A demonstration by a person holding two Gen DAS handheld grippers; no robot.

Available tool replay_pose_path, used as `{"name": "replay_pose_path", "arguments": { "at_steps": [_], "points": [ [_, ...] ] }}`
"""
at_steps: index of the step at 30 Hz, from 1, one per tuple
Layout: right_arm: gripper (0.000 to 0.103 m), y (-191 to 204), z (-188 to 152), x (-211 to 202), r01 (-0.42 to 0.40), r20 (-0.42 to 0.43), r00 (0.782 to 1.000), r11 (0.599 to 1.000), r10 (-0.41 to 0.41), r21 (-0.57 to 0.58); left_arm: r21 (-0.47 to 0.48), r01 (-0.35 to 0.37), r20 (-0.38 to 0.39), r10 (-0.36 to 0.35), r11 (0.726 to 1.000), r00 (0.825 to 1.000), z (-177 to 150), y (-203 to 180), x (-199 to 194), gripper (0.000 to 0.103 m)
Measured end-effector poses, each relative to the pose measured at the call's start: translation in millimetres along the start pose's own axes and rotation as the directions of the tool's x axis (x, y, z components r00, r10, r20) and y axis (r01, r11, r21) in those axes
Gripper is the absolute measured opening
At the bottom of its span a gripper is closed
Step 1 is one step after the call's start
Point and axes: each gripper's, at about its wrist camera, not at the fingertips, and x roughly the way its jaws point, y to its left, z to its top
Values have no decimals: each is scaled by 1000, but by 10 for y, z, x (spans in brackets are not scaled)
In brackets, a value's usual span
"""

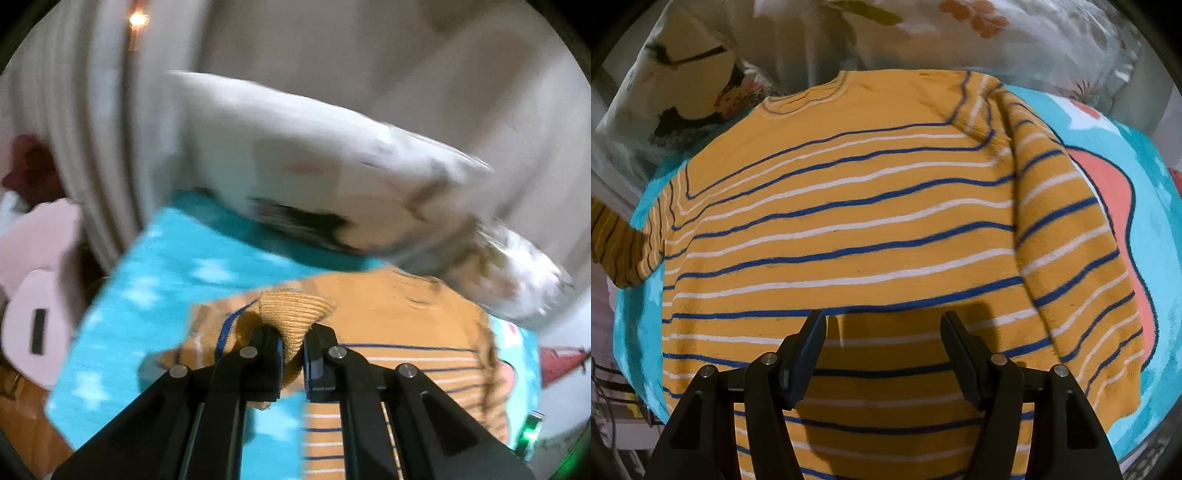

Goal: Fold small clothes
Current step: 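Grasp the sleeve cuff nearest the left tool and lift it, then fold the held sleeve across the sweater body and open the left tool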

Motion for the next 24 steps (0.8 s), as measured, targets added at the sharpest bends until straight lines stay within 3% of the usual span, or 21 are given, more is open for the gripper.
{"name": "replay_pose_path", "arguments": {
  "at_steps": [5, 10, 13, 17, 20, 23, 24],
  "points": [
    [69, -336, 54, -66, -65, 33, 997, 997, 63, 46, 73, 101, -78, -95, 992, 992, -167, -1021, 327, 7],
    [69, -772, 142, -241, -105, 81, 992, 992, 99, 72, 107, 209, -180, -188, 972, 966, -504, -2055, 773, 7],
    [69, -1114, 178, -298, -92, 93, 992, 990, 82, 111, 127, 240, -239, -205, 962, 949, -770, -2571, 1085, 8],
    [69, -1506, 235, -342, -92, 93, 992, 986, 80, 140, 113, 263, -323, -215, 958, 922, -1110, -2919, 1469, 15],
    [69, -1649, 322, -368, -85, 105, 992, 988, 72, 130, 66, 287, -356, -246, 956, 901, -1285, -2944, 1505, 19],
    [69, -1667, 485, -387, -109, 118, 988, 989, 98, 97, 31, 302, -324, -276, 953, 905, -1336, -2819, 1239, 38],
    [69, -1632, 544, -400, -122, 125, 986, 989, 112, 78, 23, 297, -311, -275, 955, 910, -1327, -2755, 1158, 52]
  ]
}}
